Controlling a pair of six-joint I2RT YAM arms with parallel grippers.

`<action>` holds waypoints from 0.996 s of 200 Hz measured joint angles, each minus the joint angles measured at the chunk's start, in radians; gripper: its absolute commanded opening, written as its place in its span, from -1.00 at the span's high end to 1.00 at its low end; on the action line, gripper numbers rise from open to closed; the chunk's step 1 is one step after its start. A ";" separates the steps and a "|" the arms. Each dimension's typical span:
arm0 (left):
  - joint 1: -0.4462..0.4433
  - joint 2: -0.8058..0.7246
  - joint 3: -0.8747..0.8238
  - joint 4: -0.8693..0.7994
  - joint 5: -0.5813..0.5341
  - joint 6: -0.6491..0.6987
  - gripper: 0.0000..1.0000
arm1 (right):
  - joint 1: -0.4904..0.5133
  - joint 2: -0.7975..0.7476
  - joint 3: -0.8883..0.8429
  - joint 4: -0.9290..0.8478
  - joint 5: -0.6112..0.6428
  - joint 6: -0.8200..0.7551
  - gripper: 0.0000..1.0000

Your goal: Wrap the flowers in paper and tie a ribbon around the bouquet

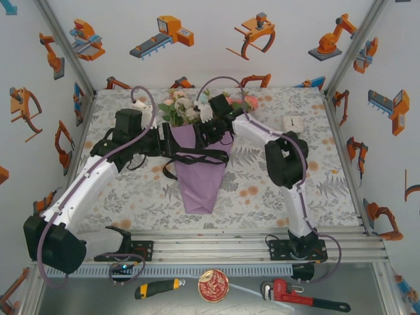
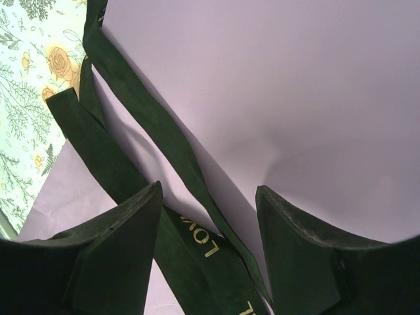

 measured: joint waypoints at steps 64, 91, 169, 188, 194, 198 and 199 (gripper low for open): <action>0.000 0.002 0.022 -0.035 0.018 0.048 -0.54 | 0.018 0.037 0.000 -0.018 -0.024 -0.009 0.31; 0.000 0.002 0.022 -0.040 0.023 0.064 -0.66 | 0.023 0.045 0.001 -0.047 -0.026 -0.018 0.87; -0.016 -0.004 0.019 -0.008 0.122 0.150 -0.52 | 0.010 -0.005 0.120 0.034 0.124 0.375 1.00; -0.042 0.003 0.017 0.013 0.165 0.181 -0.45 | -0.008 -0.012 0.174 0.066 0.240 0.547 1.00; -0.054 0.009 0.018 0.019 0.180 0.195 -0.43 | -0.015 -0.012 0.193 0.069 0.283 0.597 1.00; -0.062 0.014 0.018 0.024 0.188 0.202 -0.42 | -0.019 -0.012 0.206 0.069 0.309 0.626 1.00; -0.065 0.016 0.018 0.024 0.190 0.206 -0.42 | -0.020 -0.012 0.211 0.067 0.318 0.636 1.00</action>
